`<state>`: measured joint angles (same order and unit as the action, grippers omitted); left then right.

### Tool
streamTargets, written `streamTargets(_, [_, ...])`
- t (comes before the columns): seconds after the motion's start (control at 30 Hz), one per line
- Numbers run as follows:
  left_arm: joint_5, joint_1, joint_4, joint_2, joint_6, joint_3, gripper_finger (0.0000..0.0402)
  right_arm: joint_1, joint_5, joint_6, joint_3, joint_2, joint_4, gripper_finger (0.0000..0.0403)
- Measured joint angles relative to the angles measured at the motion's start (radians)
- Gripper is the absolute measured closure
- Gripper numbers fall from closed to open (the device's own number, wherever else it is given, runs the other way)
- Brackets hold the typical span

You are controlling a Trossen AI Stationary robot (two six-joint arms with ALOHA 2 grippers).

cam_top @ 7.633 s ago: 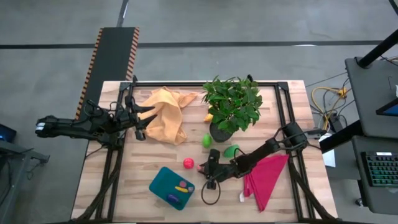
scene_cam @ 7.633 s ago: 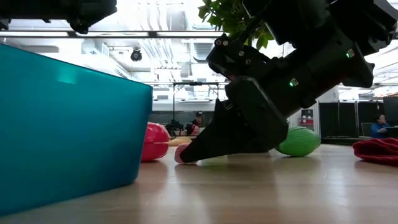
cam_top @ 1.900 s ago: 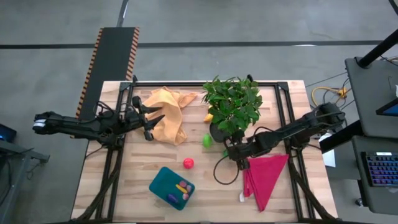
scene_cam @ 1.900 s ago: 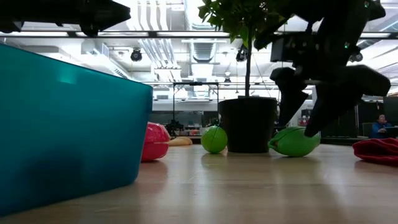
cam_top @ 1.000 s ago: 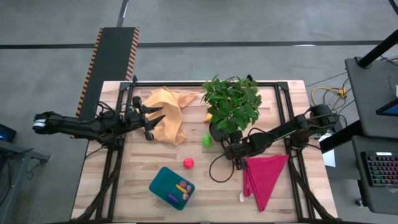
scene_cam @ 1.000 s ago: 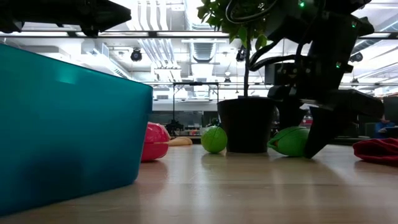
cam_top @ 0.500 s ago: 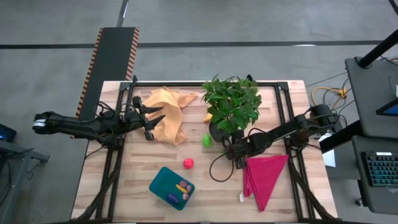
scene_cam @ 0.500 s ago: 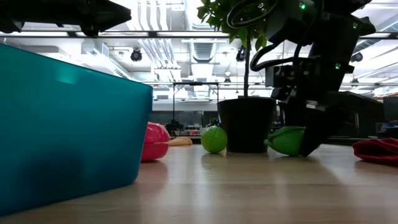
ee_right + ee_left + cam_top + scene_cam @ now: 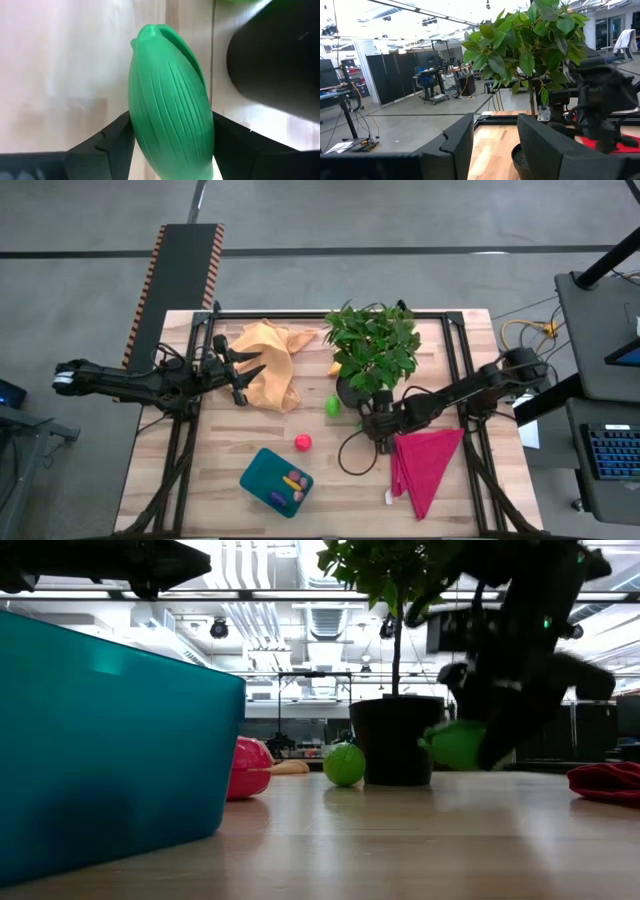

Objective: Pick and placing Produce into tupperware
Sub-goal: Put the green corn into the blue bin

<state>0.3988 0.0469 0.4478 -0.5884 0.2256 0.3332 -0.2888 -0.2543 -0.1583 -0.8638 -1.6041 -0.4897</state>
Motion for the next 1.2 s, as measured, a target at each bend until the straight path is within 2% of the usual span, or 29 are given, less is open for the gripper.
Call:
streamTargets(0.2, [0.000,0.000,0.001,0.000,0.000,0.000,0.0262,-0.061,0.013,-0.027,-0.031,0.045,0.030,0.0190])
streamTargets(0.43, [0.000,0.000,0.000,-0.001,-0.001,0.000,0.0262,-0.145,0.025,-0.027,-0.045,0.045,0.237,0.0190])
streamTargets(0.7, [0.000,0.000,-0.004,-0.007,-0.004,0.000,0.0262,-0.155,0.017,-0.088,-0.047,0.029,0.532,0.0190])
streamTargets(0.97, [0.000,0.000,-0.053,-0.014,-0.010,0.000,0.0262,-0.195,-0.013,-0.086,-0.068,-0.065,0.784,0.0190])
streamTargets(1.2, [0.000,0.000,-0.069,-0.010,-0.010,0.000,0.0262,-0.230,-0.060,-0.059,-0.279,-0.253,0.767,0.0190])
